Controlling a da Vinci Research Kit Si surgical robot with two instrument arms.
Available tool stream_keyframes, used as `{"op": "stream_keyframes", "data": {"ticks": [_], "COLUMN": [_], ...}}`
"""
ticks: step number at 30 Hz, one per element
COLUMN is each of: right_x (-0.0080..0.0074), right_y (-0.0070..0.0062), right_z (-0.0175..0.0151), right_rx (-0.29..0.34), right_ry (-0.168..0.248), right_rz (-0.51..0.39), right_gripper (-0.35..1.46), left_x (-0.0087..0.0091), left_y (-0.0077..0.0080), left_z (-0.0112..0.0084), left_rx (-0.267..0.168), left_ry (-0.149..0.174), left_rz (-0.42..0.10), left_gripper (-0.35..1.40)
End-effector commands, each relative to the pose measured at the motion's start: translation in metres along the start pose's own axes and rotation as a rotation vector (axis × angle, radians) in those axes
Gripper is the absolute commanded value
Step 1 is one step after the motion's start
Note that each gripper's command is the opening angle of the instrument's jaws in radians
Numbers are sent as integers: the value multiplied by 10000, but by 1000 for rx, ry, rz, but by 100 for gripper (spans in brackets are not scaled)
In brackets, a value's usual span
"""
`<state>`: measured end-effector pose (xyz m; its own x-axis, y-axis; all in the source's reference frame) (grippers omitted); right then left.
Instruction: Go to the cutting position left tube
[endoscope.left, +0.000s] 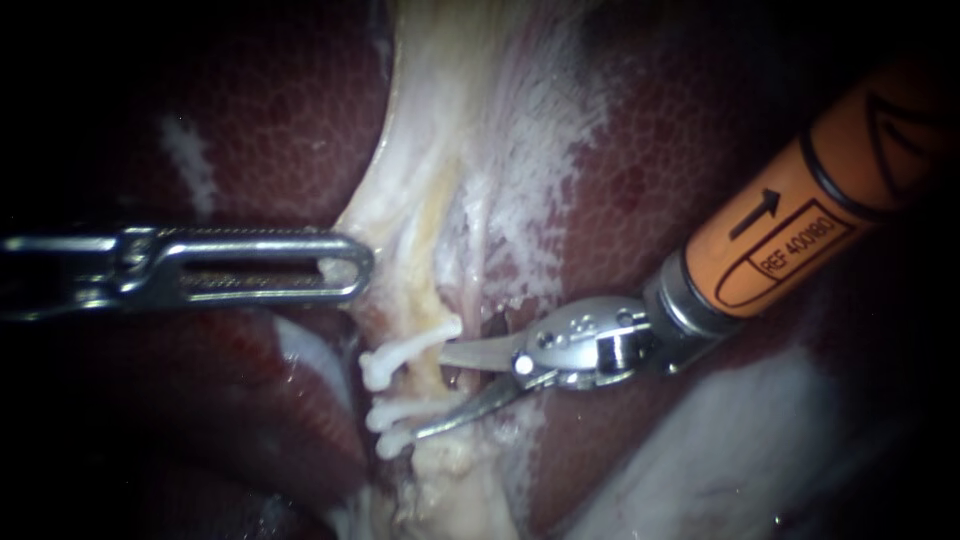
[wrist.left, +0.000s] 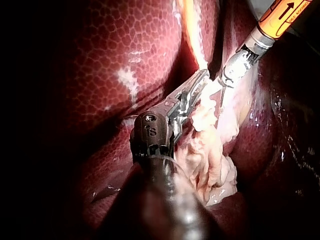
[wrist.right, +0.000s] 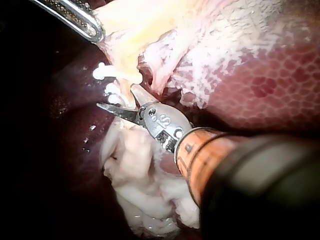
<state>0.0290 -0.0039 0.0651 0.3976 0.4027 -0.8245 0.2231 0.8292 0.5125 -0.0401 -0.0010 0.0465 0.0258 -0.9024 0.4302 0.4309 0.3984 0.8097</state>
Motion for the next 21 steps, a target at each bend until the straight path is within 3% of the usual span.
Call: {"op": "stream_keyframes", "data": {"ticks": [1, 21], "right_x": [2, 12], "right_y": [-1, 10], "right_z": [0, 21], "right_rx": [3, 30], "right_ry": [6, 28], "right_rz": [-5, 18], "right_gripper": [125, 110], "left_x": [0, 3], "left_y": [1, 3], "left_z": [0, 4], "left_rx": [0, -2], "left_ry": [0, -1], "left_rz": [0, 2], "left_gripper": [-35, -35]}}
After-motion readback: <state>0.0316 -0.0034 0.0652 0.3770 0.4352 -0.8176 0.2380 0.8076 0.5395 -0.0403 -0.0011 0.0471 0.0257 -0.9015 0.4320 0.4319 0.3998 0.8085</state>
